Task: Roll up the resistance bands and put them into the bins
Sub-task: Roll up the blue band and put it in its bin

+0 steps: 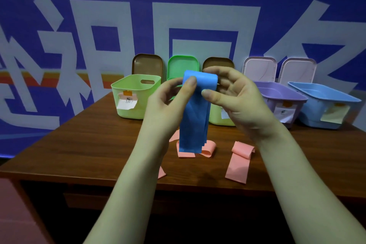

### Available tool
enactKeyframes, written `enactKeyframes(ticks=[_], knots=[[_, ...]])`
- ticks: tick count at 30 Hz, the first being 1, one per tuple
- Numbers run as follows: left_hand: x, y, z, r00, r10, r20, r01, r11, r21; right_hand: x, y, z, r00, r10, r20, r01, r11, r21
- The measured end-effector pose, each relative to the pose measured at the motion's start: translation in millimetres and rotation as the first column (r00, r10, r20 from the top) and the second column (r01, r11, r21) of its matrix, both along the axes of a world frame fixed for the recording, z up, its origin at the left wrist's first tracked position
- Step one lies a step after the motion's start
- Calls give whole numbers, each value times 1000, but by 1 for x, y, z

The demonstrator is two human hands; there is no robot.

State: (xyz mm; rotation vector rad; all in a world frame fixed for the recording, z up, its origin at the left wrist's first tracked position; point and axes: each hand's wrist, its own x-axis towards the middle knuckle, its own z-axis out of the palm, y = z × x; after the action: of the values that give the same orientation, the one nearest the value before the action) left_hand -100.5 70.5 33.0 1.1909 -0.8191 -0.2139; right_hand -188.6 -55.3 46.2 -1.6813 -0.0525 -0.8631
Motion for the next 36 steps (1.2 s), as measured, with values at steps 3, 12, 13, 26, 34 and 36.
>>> enactKeyframes(ticks=[3, 12, 13, 26, 34, 36], knots=[[-1, 0, 2, 999, 36, 35, -36, 999, 9, -1, 2, 1, 1000, 18, 15, -17, 999, -38], [0, 3, 3, 995, -70, 66, 74, 995, -69, -5, 4, 3, 1000, 4, -21, -4, 1000, 14], [0, 4, 2, 995, -82, 61, 88, 992, -89, -6, 4, 3, 999, 2, -50, -1, 1000, 8], [2, 9, 0, 981, -156, 117, 170, 977, -127, -7, 10, 4, 991, -45, -124, 42, 999, -26], [2, 9, -6, 973, -201, 114, 217, 964, -151, -8, 12, 3, 998, 32, -55, -30, 999, 32], [3, 10, -8, 975, -183, 124, 201, 969, -143, -7, 12, 3, 999, 37, -39, -36, 999, 14]])
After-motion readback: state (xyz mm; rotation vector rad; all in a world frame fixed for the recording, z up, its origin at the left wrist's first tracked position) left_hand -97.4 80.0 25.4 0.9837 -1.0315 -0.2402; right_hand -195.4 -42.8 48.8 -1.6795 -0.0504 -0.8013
